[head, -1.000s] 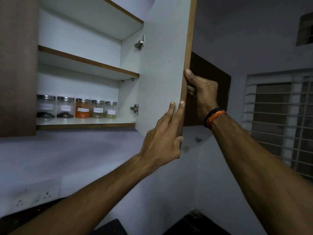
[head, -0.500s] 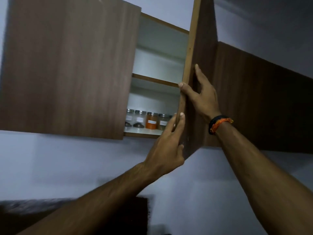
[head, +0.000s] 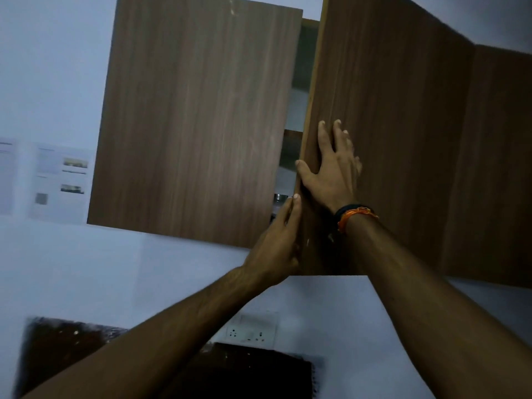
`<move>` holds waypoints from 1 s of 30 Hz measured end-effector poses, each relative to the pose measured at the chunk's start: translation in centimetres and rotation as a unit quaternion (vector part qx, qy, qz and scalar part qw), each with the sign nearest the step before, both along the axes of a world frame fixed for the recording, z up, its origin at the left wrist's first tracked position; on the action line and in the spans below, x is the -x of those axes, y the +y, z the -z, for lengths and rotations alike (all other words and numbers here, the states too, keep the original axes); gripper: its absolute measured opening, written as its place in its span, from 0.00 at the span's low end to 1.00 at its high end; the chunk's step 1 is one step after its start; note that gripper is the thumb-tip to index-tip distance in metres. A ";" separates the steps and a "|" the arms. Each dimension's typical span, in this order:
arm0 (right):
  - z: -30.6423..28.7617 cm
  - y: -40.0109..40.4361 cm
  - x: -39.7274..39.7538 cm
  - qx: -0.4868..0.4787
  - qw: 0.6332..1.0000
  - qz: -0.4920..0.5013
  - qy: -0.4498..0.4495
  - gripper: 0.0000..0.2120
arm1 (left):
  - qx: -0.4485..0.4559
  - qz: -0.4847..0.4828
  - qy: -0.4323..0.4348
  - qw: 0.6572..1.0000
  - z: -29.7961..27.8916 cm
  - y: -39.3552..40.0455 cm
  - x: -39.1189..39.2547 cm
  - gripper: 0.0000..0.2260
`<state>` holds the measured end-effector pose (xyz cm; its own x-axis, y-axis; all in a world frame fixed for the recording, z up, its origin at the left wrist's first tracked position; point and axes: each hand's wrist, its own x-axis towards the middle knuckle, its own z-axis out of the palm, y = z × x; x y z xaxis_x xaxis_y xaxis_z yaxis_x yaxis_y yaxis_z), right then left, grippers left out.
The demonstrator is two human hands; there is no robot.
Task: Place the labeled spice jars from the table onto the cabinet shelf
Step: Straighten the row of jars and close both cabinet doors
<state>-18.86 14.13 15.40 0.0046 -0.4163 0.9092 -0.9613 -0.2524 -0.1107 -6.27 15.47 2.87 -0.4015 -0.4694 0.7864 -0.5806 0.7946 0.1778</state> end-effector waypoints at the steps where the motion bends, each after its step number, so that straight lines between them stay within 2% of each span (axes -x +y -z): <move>1: 0.2 -0.9 -0.4 0.004 1.000 0.018 0.001 0.41 | 0.004 -0.014 -0.006 1.000 0.0 -0.7 -0.2 0.46; 7: 0.8 -5.6 -2.1 0.042 0.995 0.080 0.034 0.38 | 0.048 -0.102 -0.063 0.992 -0.1 -5.2 -1.4 0.47; 12: 1.2 -9.0 -2.5 0.049 0.994 0.084 0.043 0.37 | 0.087 -0.153 -0.089 0.980 0.1 -8.6 -2.1 0.47; 16: 1.6 -11.0 -2.7 0.037 0.994 0.096 0.040 0.36 | 0.117 -0.199 -0.148 0.962 0.6 -11.0 -2.4 0.46; 25: 2.5 -13.8 -2.2 0.015 0.995 0.086 0.044 0.37 | 0.094 -0.270 -0.235 0.929 1.0 -13.9 -3.4 0.48; 30: 3.1 -14.9 -1.6 -0.001 0.993 0.097 0.073 0.37 | 0.103 -0.284 -0.245 0.921 0.8 -15.0 -3.1 0.46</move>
<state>-17.27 -0.74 12.33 0.0554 -0.4242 0.9039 -0.9976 -0.0618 0.0321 -3.12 0.51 2.04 -0.4678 -0.5745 0.6717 -0.8835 0.3263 -0.3362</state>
